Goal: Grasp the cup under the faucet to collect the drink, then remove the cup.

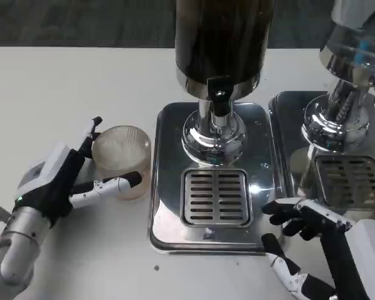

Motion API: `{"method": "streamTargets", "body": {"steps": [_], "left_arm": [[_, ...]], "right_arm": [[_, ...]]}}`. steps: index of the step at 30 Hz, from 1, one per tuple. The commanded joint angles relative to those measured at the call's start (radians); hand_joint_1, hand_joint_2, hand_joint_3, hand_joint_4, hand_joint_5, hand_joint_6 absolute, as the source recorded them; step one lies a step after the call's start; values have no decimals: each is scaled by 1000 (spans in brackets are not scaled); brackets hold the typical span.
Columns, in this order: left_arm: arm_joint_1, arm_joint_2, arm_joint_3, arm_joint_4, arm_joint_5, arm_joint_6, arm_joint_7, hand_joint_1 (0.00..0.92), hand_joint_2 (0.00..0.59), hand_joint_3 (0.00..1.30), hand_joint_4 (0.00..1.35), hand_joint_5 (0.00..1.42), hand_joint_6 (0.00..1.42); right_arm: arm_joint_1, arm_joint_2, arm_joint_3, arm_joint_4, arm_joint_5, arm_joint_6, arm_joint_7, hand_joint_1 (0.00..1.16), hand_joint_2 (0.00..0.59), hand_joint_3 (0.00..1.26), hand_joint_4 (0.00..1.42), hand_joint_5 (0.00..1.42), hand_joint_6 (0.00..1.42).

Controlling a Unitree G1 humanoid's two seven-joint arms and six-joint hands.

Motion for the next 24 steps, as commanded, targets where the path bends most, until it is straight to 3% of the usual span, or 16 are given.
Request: {"method": "streamTargets", "body": {"steps": [1,10,17,24], "left_arm": [[-10,-8,-23,16,21,11,11,202,14,12,89,266,216],[-11,-15,-48,22,41,-5,67,231,27,166,267,423,341],[-10,-22,-57,22,42,-36,109,259,42,338,449,633,681],[-13,-25,-71,22,60,-35,141,253,53,416,558,770,878]], "right_arm": [[5,2,-5,-18,5,6,2,668,399,524,555,637,687],[9,0,-11,-19,8,7,-1,669,399,531,555,638,696],[15,3,-12,-19,1,9,-7,669,399,531,555,638,708],[20,8,-13,-25,-17,15,-22,675,392,531,557,638,711]]}}
